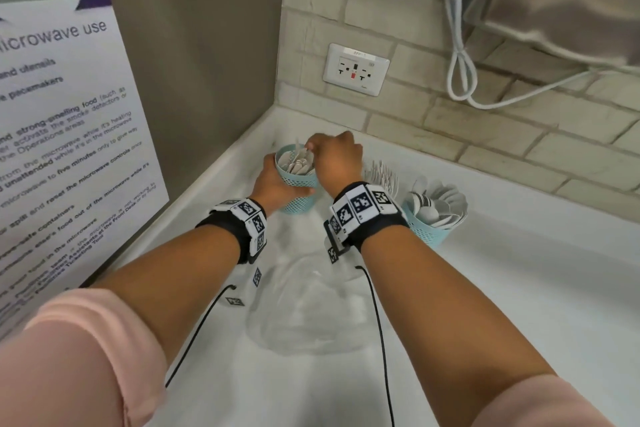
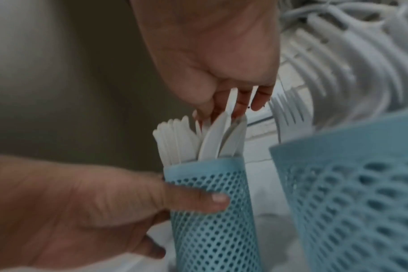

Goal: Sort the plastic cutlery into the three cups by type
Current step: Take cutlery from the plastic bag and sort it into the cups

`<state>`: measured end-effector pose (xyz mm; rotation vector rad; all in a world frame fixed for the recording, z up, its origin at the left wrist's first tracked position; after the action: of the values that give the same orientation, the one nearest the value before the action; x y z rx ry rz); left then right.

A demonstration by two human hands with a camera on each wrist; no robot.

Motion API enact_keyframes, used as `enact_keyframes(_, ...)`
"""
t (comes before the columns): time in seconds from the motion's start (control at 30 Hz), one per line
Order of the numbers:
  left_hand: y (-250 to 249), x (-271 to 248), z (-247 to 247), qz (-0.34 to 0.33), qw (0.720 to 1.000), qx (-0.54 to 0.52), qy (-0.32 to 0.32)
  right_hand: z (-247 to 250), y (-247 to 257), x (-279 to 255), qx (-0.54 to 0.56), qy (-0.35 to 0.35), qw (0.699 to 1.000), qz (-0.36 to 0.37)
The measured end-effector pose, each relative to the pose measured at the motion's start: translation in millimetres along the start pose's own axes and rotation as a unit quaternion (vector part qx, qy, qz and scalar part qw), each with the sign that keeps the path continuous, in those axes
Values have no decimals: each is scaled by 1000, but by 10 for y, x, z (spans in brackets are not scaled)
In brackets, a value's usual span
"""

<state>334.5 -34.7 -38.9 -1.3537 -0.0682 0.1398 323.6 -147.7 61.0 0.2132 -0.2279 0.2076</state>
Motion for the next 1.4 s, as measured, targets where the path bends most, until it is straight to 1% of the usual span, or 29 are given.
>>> enact_keyframes(0.07,28,5,21,-9,1000,-7,6,-47,67,-23,-12,23,1000,5)
enact_keyframes(0.17,80,-20,105,-22,1000,-19,8,-39,165,-77,3,1,1000,5)
enact_keyframes(0.27,114,-51,209,-28,1000,-7,10,-25,214,-240,101,-31,994,-35)
enact_keyframes(0.33,116,-103,245,-30,999,-16,16,-58,266,-373,147,-17,988,-51)
enact_keyframes(0.43,126,-137,226,-47,998,-19,22,-170,363,-468,195,23,979,-62)
enact_keyframes(0.5,146,-114,211,-39,998,-40,16,-241,402,-417,236,38,967,-88)
enact_keyframes(0.57,200,-72,209,-28,998,-48,18,-269,406,-299,290,32,949,-118)
enact_keyframes(0.63,258,-38,217,-37,999,-7,31,-261,378,-175,388,24,912,-131)
enact_keyframes(0.67,286,-22,224,-36,999,2,40,-264,362,-119,436,20,891,-122)
enact_keyframes(0.7,295,-19,227,-36,998,0,51,-269,351,-70,466,19,878,-102)
enact_keyframes(0.73,295,-9,219,-39,997,-2,64,-272,350,-29,478,23,874,-82)
enact_keyframes(0.8,280,17,209,-45,996,0,83,-290,358,65,477,34,876,-58)
enact_keyframes(0.83,285,46,207,-42,995,2,92,-313,347,113,477,34,876,-65)
enact_keyframes(0.9,312,103,212,-43,994,13,101,-340,312,196,508,28,854,-112)
enact_keyframes(0.93,315,122,212,-43,993,20,107,-361,295,235,514,34,849,-117)
enact_keyframes(1.0,297,142,203,-51,991,17,121,-413,290,274,497,68,860,-99)
enact_keyframes(1.03,289,149,201,-52,991,13,126,-432,272,294,484,67,867,-97)
enact_keyframes(1.1,311,185,201,-58,991,10,122,-433,231,319,489,41,863,-123)
enact_keyframes(1.13,315,195,196,-62,990,6,127,-437,223,336,491,44,861,-124)
enact_keyframes(1.2,340,213,183,-67,989,8,134,-446,252,329,473,75,871,-109)
enact_keyframes(1.27,329,213,184,-70,989,14,130,-463,291,329,470,75,872,-112)
enact_keyframes(1.37,366,222,169,-71,988,-4,135,-493,377,326,421,120,895,-90)
enact_keyframes(1.4,371,224,173,-67,989,-3,129,-511,354,351,433,112,889,-99)
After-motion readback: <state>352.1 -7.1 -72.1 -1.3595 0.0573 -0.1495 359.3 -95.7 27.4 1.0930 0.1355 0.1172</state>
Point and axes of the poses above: each hand's wrist, its own x-axis towards the middle knuckle, its own z-axis out of the back of the hand, y = z × x, the point moved 3 cm from there along x, towards the middle knuckle, and after that the axes turned 1 degree about -z, right-handed, at the moved point
